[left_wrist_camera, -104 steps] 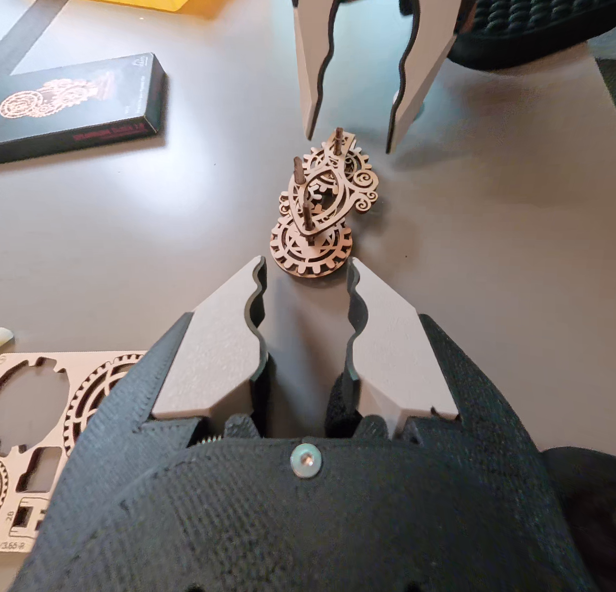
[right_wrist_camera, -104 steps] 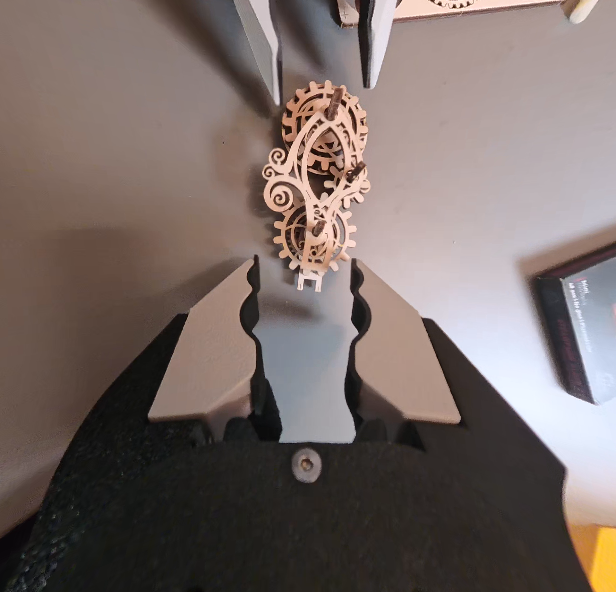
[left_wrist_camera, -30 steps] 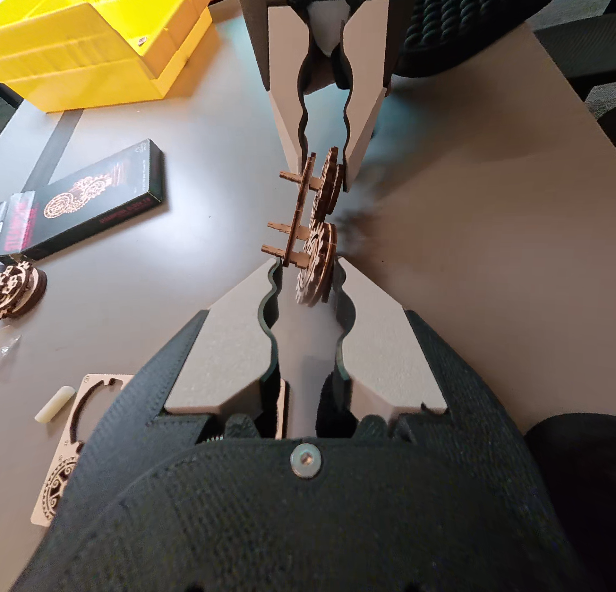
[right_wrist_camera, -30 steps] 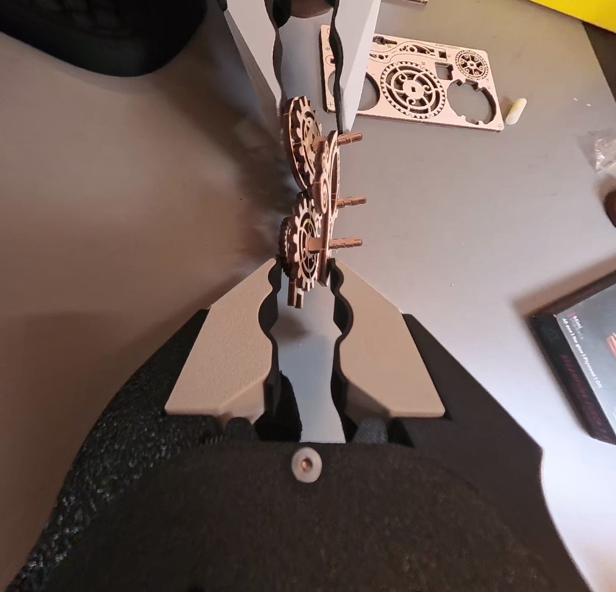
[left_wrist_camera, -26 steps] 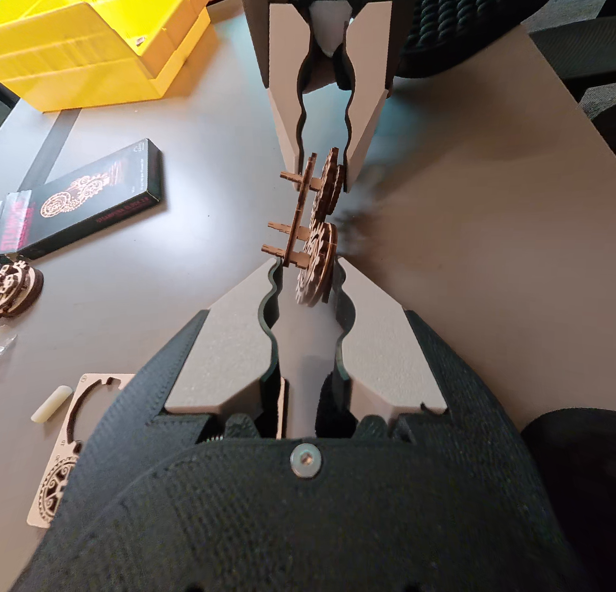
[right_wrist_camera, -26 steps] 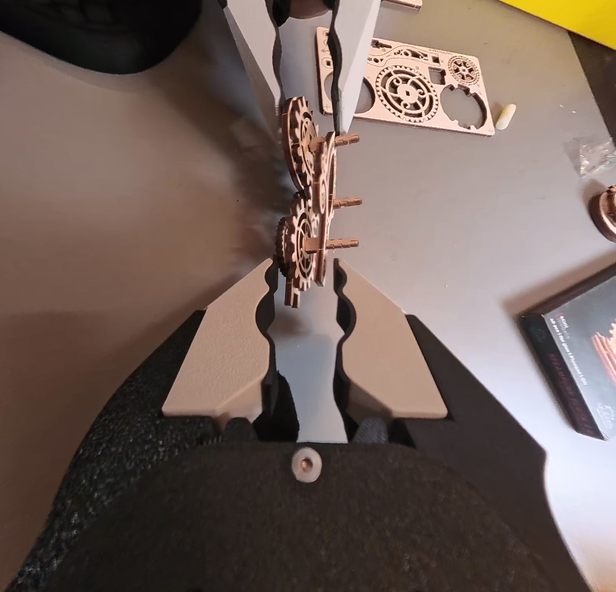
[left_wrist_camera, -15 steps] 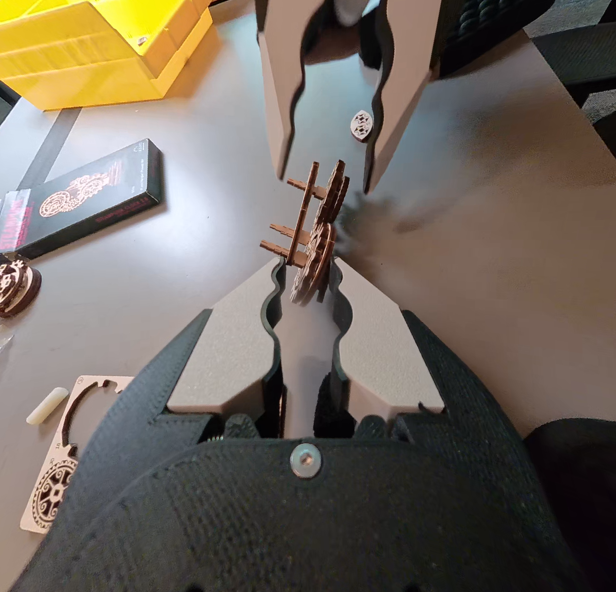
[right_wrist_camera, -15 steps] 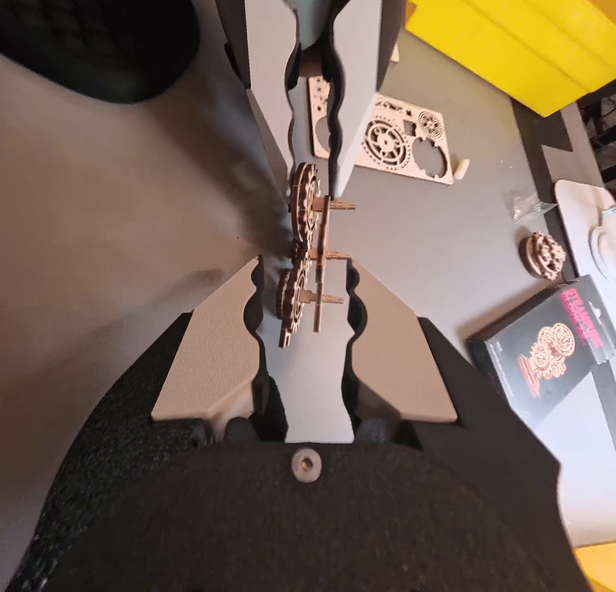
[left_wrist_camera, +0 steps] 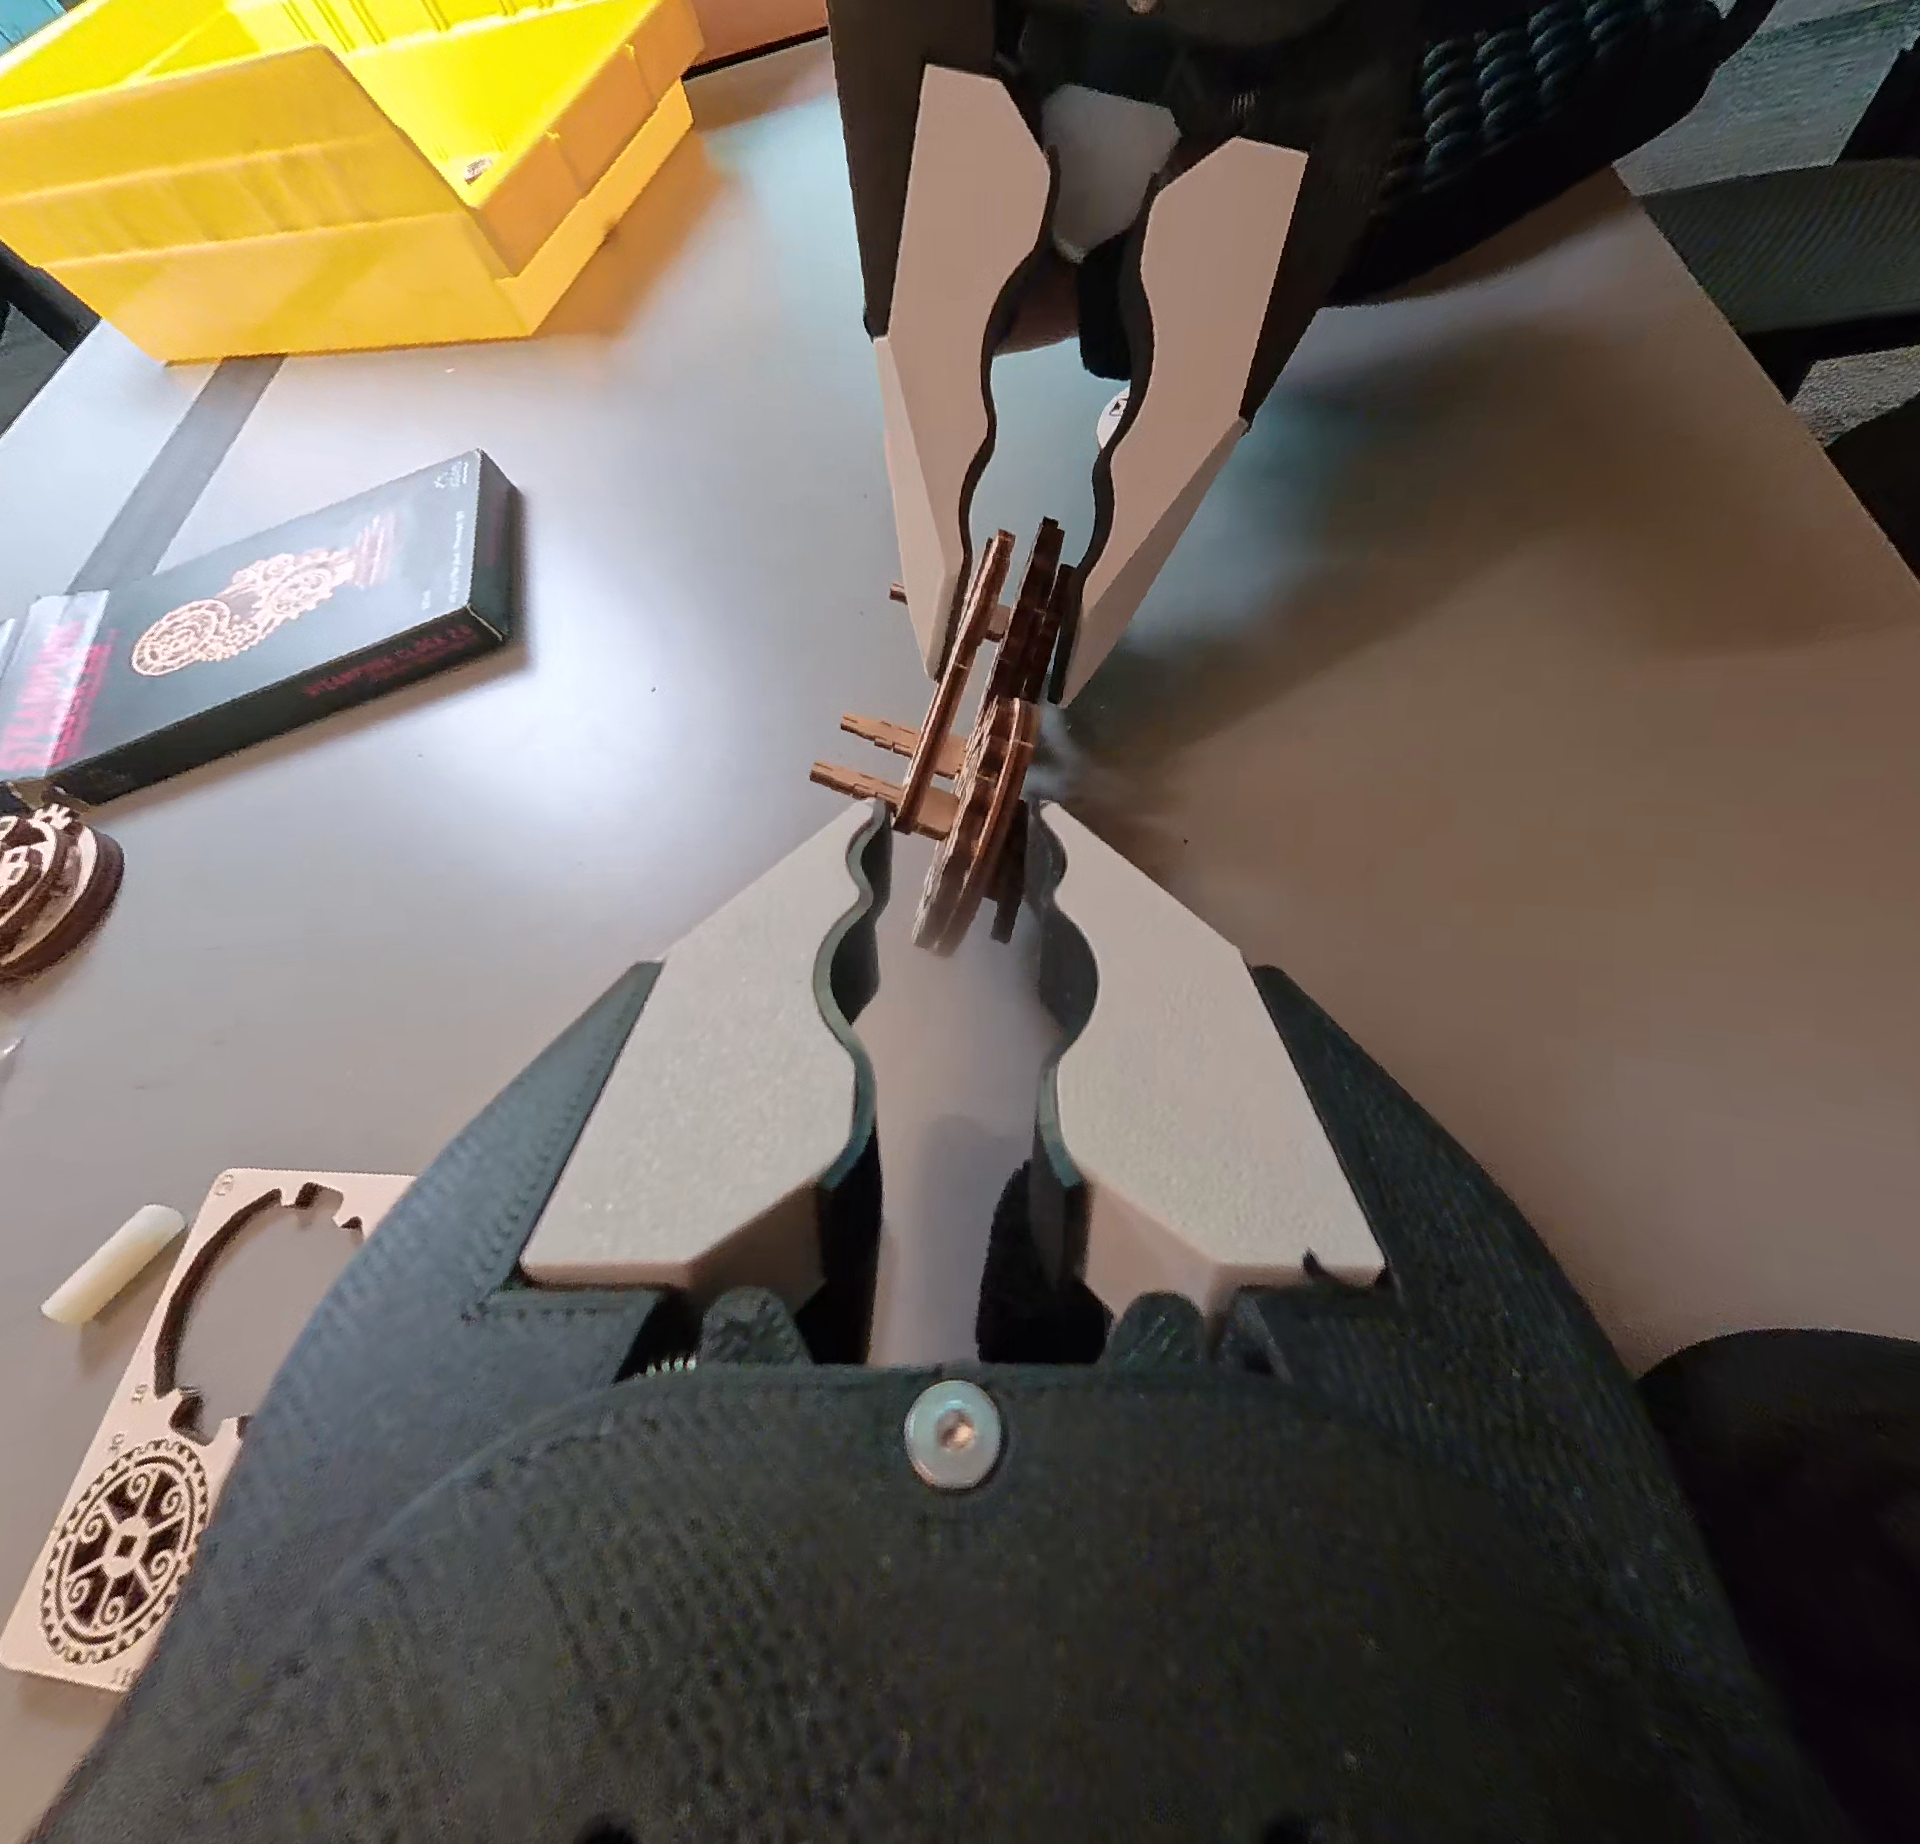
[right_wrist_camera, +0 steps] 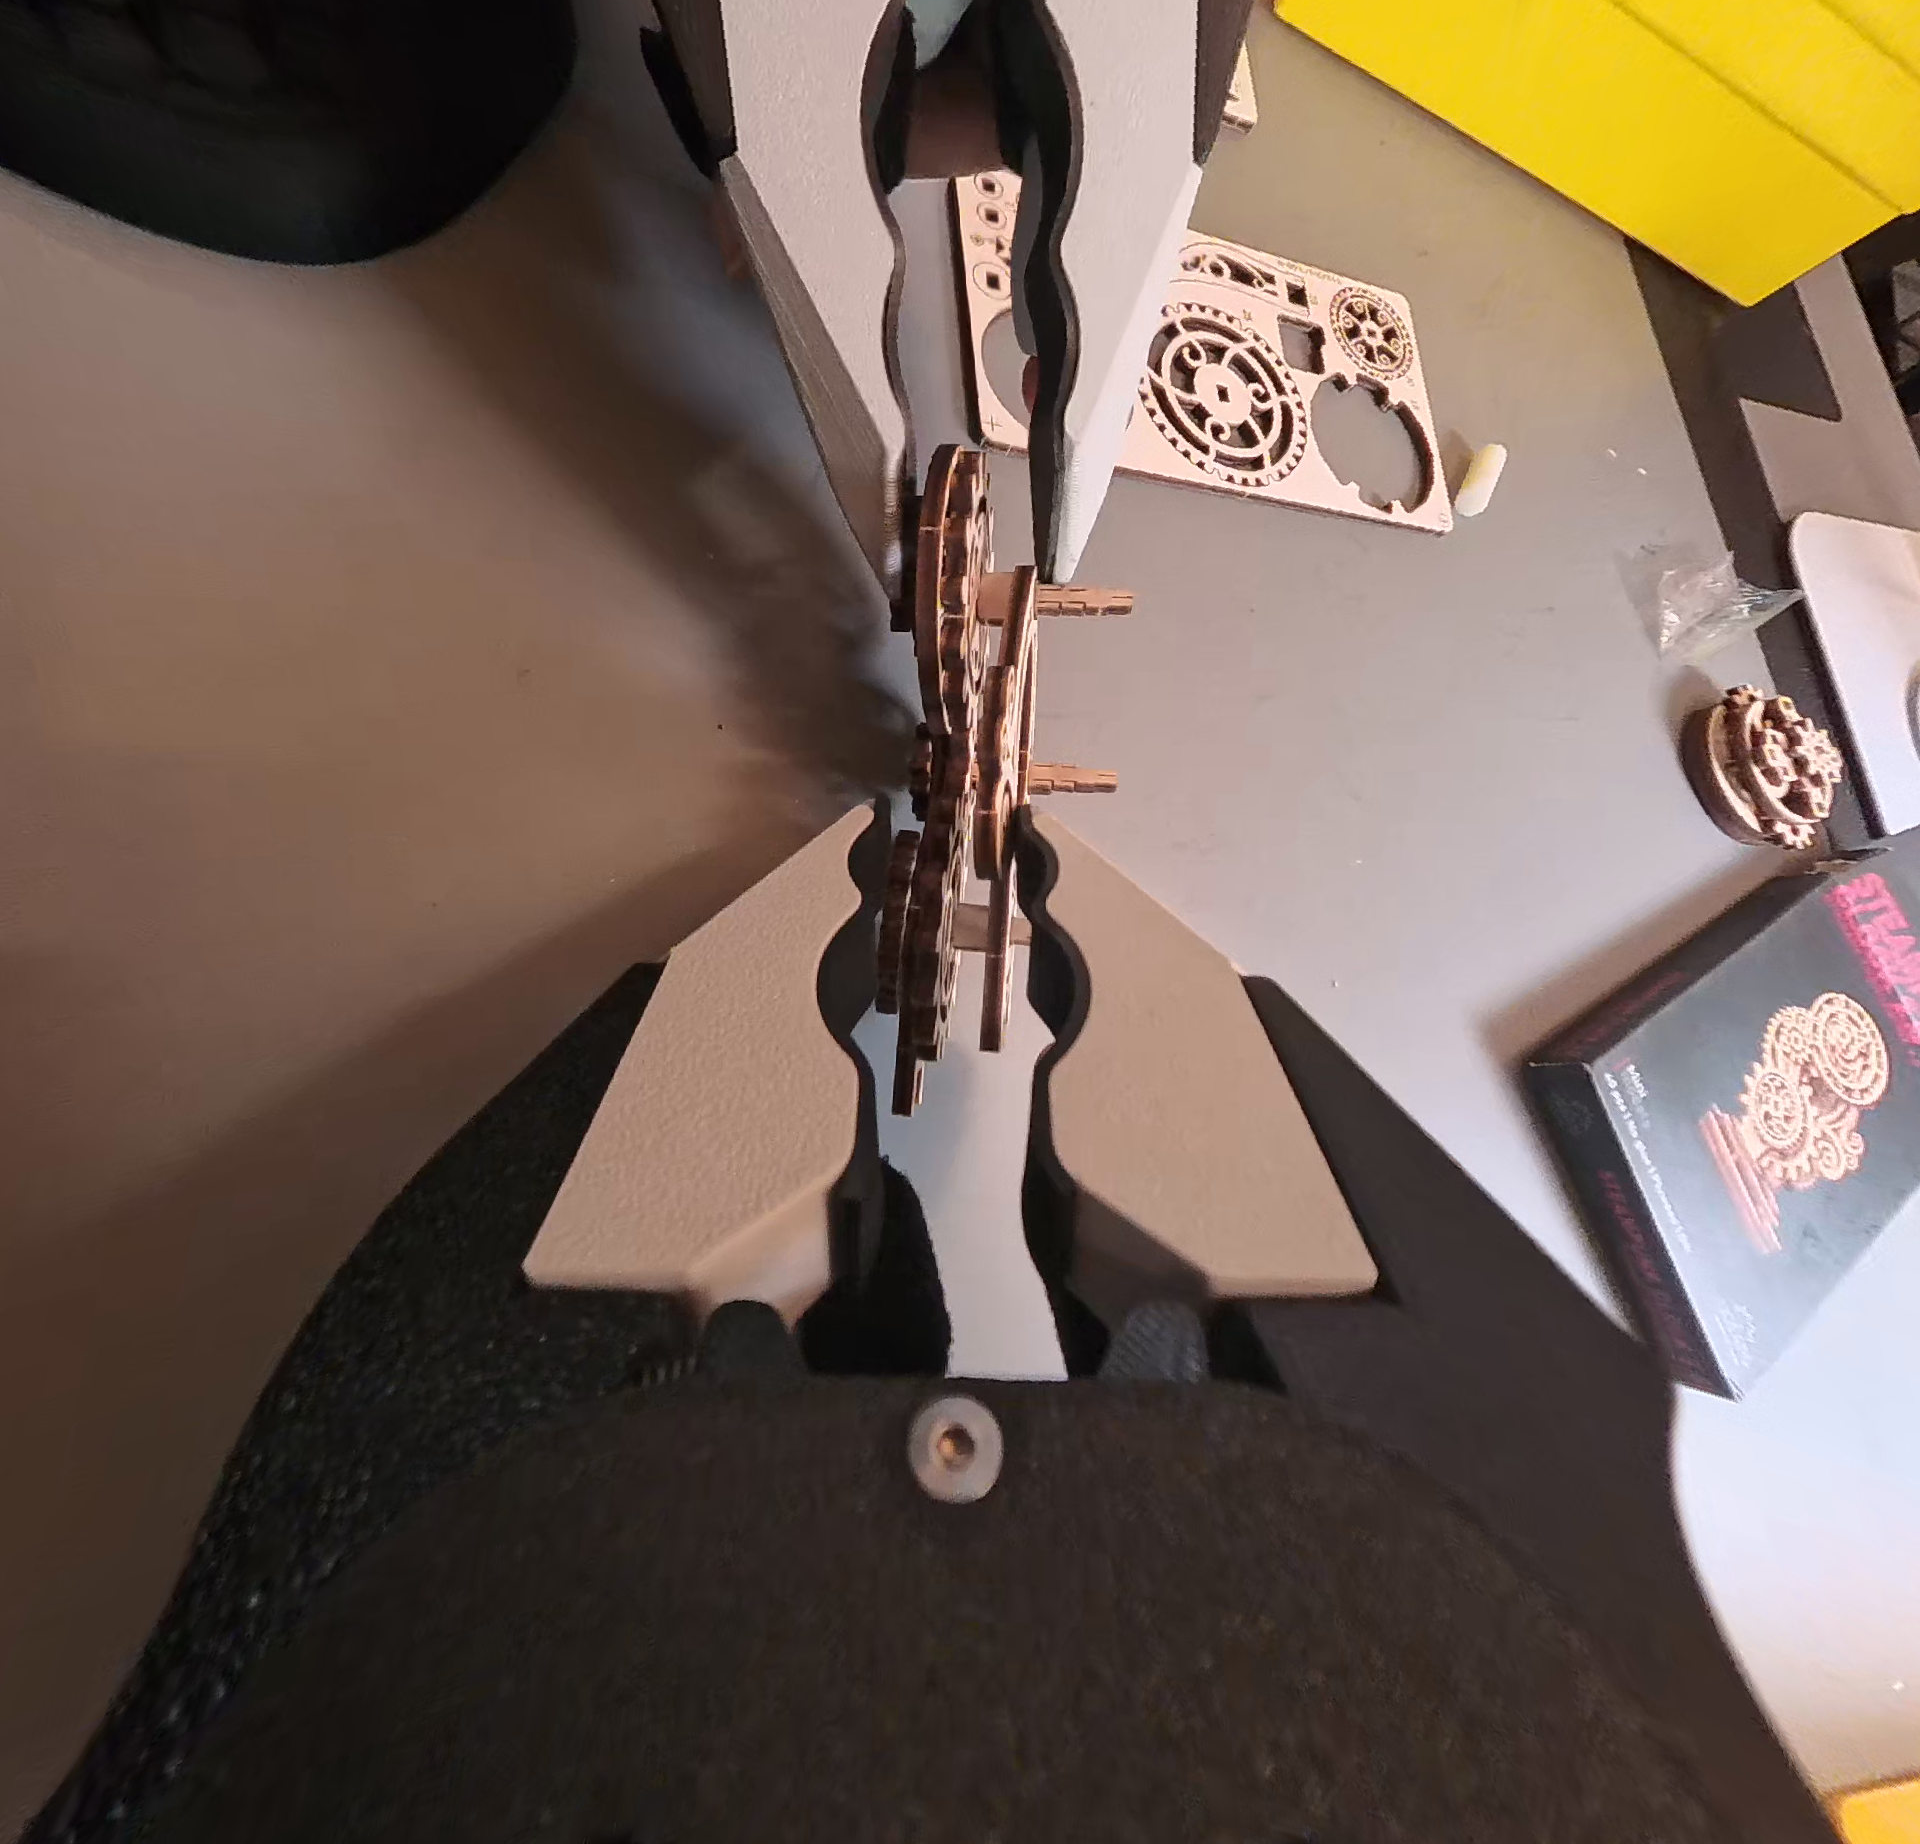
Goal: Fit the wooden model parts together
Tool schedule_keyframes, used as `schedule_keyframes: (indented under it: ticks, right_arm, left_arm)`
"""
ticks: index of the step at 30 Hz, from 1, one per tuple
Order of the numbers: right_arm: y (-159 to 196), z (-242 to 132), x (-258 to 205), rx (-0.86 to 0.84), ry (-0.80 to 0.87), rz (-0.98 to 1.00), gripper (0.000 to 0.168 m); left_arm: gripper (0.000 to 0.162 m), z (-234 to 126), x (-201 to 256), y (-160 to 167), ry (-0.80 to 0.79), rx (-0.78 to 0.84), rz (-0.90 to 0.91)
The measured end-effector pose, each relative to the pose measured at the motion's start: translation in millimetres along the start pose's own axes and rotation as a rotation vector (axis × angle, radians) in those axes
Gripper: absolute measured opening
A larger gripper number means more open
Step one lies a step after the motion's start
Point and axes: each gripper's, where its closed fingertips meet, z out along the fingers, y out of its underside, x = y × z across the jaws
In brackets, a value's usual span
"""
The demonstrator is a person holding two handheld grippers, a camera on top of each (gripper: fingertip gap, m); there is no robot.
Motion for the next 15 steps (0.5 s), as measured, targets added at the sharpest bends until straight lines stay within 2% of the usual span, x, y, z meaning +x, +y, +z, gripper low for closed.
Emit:
schedule_keyframes:
  ticks: [10, 15]
  right_arm:
    - [-1, -11, 0, 0.042, 0.044, -0.009, 0.026]
    - [1, -9, -4, 0.034, 0.056, -0.044, 0.023]
  left_arm:
    - [0.023, 0, 2, 2, -0.016, -0.021, 0.057]
    - [0.023, 1, 3, 0, -0.02, -0.019, 0.08]
